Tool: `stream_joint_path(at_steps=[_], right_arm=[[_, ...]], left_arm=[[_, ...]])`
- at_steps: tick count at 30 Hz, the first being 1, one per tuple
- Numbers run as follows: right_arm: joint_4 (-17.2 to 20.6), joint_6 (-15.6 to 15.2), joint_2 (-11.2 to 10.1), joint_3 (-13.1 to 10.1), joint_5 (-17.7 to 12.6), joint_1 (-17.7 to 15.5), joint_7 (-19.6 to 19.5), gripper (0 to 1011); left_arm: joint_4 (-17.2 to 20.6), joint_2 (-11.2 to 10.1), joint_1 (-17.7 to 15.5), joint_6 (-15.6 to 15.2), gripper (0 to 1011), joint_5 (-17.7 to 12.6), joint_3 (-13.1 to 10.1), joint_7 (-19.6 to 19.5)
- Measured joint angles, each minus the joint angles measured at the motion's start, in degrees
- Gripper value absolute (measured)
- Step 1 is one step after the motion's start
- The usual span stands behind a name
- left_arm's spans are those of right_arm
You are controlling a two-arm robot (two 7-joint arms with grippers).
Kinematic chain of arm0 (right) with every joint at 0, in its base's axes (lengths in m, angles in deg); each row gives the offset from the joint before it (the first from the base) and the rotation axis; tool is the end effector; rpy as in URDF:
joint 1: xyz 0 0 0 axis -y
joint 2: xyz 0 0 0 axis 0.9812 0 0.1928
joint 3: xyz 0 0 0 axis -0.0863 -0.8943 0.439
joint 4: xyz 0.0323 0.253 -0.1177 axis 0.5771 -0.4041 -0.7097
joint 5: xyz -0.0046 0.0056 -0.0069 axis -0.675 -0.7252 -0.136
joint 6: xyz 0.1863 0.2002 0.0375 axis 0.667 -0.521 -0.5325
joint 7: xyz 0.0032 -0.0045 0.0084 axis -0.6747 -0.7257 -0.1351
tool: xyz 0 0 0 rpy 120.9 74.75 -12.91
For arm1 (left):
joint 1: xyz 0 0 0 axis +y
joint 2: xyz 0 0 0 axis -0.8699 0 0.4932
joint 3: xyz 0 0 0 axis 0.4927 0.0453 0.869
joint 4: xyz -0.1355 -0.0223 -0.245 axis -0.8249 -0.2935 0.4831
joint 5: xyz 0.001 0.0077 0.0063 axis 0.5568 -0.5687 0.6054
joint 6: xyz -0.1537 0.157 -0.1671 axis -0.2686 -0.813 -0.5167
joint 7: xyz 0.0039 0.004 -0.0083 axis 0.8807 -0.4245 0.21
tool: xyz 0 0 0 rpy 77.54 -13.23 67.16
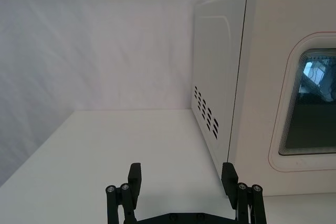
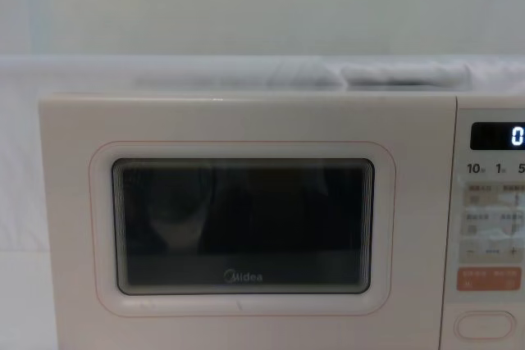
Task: Press the button to open the microwave door with one hand; close the microwave door with the other hand.
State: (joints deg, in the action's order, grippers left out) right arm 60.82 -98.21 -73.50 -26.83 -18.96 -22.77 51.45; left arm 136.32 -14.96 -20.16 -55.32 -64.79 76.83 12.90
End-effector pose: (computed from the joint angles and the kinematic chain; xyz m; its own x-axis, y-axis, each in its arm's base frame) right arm 0.2382 -0.0400 -0.2403 0.1508 -0.9854 0.0790 0.9885 0.1513 -0.0007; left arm 0.2505 0.0745 -0.2891 0.0553 0.9985 -0.0002 -0.9977 0.0552 -0.0398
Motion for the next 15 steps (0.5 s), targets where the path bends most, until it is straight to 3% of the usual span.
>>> stream_joint_path(at_steps=[15], right_arm=[[0.0,0.0,0.0,0.0,0.0,0.0,0.0,1002]], left_arm=[[0.0,0.0,0.0,0.0,1001,0.0,0.0,0.0]])
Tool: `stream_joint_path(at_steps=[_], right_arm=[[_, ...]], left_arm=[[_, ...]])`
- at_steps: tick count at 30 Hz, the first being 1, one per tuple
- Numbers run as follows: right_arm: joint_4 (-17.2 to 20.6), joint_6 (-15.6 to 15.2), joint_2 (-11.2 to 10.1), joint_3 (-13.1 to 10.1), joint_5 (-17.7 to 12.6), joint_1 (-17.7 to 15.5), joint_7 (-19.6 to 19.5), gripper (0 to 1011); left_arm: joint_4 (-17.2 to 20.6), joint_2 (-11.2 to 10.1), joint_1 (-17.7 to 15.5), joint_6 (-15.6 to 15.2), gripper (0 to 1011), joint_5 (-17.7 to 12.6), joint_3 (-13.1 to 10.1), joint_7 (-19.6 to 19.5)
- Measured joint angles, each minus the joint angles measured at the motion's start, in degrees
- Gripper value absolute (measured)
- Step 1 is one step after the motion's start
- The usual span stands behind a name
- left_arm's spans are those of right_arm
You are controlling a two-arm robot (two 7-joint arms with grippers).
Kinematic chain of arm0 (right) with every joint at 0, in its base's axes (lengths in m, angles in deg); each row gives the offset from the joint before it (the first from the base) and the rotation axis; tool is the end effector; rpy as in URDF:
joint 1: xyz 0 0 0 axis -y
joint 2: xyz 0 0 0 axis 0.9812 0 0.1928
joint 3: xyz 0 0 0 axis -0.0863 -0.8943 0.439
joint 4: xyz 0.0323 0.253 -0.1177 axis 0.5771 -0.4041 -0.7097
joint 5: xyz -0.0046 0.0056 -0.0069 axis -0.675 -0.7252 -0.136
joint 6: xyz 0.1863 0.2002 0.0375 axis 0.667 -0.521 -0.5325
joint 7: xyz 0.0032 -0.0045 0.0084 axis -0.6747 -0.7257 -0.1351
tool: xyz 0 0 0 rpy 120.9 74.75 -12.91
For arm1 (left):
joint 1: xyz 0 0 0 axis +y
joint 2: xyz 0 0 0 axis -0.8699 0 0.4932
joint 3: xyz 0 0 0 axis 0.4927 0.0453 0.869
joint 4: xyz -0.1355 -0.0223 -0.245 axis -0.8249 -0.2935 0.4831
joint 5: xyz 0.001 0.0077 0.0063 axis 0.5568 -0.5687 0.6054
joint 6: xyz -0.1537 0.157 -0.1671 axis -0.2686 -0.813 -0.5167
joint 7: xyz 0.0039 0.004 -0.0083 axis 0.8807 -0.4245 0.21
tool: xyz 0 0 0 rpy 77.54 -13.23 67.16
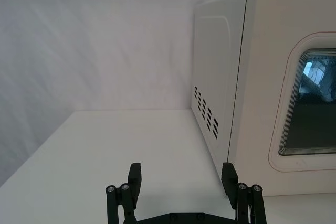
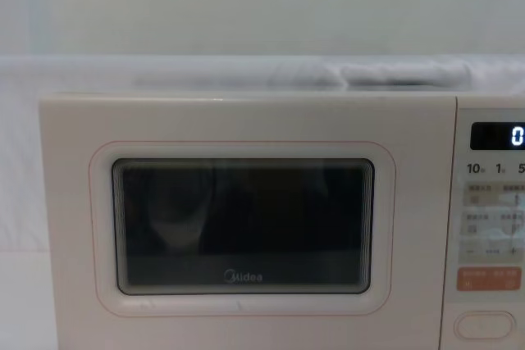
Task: Press the button to open the microwave door with one hand; close the microwave door with the other hand.
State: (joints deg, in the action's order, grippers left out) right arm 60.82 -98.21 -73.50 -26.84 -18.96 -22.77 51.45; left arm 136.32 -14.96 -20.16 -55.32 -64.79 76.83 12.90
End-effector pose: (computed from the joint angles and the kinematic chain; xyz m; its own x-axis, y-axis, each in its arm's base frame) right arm 0.2382 -0.0401 -0.2403 0.1507 -0.9854 0.0790 0.9885 0.1511 -0.0007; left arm 0.2505 0.0745 -0.2891 0.0553 0.9985 -0.0002 -0.9977 0.0552 -0.0398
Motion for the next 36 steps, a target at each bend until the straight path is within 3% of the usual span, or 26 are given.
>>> stream_joint_path(at_steps=[36], right_arm=[[0.0,0.0,0.0,0.0,0.0,0.0,0.0,1002]], left_arm=[[0.0,0.0,0.0,0.0,1001,0.0,0.0,0.0]])
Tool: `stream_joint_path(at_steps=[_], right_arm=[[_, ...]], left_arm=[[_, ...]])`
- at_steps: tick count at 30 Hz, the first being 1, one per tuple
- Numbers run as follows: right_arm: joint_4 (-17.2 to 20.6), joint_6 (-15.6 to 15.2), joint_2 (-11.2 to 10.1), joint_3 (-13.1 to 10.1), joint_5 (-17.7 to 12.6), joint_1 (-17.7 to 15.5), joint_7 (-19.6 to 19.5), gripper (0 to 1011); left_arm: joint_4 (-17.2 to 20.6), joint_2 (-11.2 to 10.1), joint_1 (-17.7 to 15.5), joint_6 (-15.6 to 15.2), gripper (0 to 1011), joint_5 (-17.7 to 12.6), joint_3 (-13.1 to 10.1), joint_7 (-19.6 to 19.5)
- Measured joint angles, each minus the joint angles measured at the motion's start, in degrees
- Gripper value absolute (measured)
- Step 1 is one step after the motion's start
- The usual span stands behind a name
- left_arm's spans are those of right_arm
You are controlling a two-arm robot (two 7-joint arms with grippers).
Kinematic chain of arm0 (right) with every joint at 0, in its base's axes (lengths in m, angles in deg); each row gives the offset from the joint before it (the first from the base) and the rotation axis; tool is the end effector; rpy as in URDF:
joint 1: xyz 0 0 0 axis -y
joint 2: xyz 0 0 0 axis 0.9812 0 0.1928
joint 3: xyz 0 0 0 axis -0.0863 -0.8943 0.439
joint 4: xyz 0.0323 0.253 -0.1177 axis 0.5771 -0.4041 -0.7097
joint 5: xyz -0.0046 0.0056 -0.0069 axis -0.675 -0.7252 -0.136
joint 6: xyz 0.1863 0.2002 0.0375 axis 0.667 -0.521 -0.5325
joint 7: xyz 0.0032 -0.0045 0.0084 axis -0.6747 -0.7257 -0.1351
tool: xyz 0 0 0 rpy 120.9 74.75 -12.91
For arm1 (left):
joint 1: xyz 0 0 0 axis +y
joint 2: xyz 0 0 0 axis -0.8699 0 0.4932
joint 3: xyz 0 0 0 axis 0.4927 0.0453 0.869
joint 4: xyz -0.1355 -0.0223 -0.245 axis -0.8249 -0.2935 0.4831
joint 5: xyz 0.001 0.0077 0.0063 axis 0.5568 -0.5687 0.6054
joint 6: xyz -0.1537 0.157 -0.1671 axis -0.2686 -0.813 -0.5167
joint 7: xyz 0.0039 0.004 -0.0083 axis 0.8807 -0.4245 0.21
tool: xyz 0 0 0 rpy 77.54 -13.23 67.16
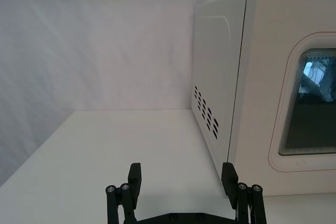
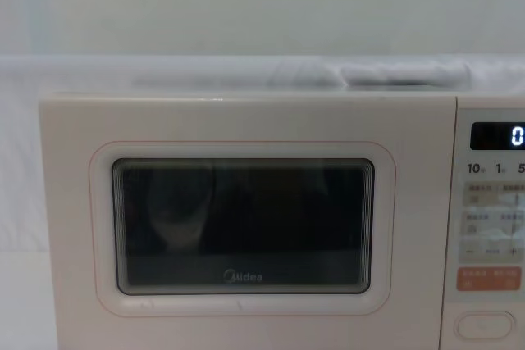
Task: Press the button to open the microwave door with one hand; close the microwave door with the other hand.
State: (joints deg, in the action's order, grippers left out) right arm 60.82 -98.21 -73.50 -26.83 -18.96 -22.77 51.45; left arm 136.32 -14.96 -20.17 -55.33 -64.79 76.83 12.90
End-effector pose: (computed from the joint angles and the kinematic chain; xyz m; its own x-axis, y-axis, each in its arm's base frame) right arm 0.2382 -0.0400 -0.2403 0.1508 -0.9854 0.0790 0.9885 0.1513 -0.0007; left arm 0.2506 0.0745 -0.2891 0.0553 0.9985 -0.0002 -0.9977 0.0552 -0.0398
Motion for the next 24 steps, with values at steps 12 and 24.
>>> stream_joint_path(at_steps=[12,24], right_arm=[[0.0,0.0,0.0,0.0,0.0,0.0,0.0,1002],[0.0,0.0,0.0,0.0,0.0,0.0,0.0,1002]], left_arm=[[0.0,0.0,0.0,0.0,1001,0.0,0.0,0.0],[0.0,0.0,0.0,0.0,1001,0.0,0.0,0.0]])
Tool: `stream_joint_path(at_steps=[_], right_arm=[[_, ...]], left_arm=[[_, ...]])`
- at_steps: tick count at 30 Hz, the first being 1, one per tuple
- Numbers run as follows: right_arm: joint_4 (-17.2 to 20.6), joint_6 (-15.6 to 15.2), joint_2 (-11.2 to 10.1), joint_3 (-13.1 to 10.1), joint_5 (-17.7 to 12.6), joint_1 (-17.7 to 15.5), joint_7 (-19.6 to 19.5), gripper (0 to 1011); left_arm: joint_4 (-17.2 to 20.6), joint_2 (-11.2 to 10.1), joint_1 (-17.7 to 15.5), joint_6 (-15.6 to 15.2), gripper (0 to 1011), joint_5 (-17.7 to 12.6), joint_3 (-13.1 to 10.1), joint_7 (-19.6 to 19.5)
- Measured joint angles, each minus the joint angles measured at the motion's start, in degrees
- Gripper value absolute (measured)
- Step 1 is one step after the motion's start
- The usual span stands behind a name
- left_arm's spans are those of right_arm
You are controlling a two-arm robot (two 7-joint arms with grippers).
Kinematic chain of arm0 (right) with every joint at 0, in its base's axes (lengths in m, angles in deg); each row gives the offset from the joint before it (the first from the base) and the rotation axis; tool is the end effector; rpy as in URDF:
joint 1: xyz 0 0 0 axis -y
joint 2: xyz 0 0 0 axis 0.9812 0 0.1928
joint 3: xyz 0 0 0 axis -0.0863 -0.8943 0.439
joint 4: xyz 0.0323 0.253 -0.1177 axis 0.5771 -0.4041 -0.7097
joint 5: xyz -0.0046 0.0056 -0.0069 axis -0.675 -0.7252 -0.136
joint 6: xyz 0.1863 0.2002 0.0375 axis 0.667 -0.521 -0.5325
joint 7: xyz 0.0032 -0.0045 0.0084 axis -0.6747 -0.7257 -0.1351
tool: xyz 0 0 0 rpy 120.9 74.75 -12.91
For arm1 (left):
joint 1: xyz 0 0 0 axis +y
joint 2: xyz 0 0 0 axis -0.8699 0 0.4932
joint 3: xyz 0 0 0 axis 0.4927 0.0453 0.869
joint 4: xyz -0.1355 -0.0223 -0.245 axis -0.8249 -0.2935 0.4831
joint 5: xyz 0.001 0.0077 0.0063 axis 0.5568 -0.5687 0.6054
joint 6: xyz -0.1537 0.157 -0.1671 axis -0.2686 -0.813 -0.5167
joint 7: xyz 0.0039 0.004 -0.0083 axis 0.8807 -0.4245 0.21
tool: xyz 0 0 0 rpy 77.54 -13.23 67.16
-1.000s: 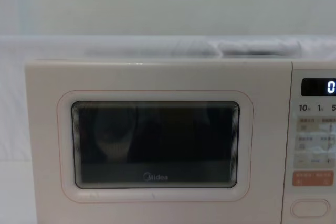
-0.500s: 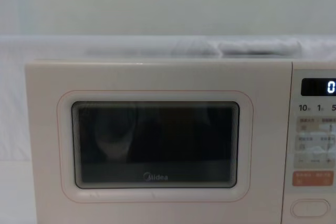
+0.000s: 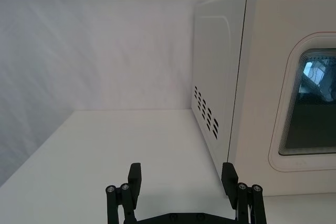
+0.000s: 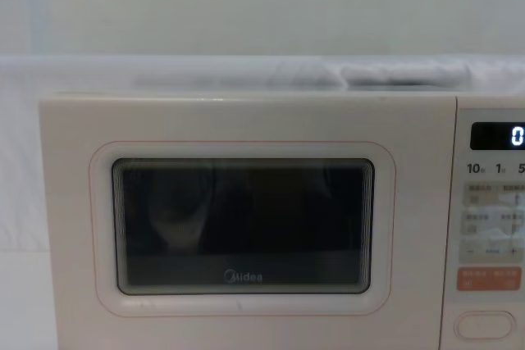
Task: Press the button to open the microwave door with one hand; close the microwave door with the other hand.
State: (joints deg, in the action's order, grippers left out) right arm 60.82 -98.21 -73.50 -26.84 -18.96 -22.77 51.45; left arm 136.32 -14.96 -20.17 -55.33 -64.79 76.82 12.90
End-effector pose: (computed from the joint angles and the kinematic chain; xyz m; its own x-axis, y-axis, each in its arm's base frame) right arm 0.2382 -0.0401 -0.2403 0.1507 -0.9854 0.0790 0.9885 0.1511 -0.0007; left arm 0.2506 0.0744 -0.2891 0.0555 0.9985 -0.0003 -0.9977 0.0554 -0.0398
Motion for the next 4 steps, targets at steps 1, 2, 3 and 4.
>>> stream_joint_path(at_steps=[1,2,3,4], right_arm=[[0.0,0.0,0.0,0.0,0.0,0.0,0.0,1002],[0.0,0.0,0.0,0.0,0.0,0.0,0.0,1002],[0.0,0.0,0.0,0.0,0.0,0.0,0.0,1002],[0.0,0.0,0.0,0.0,0.0,0.0,0.0,1002]], left_arm=[[0.0,0.0,0.0,0.0,1001,0.0,0.0,0.0],[0.0,0.0,0.0,0.0,1001,0.0,0.0,0.0],[0.0,0.0,0.0,0.0,1001,0.0,0.0,0.0],[0.0,0.0,0.0,0.0,1001,0.0,0.0,0.0]])
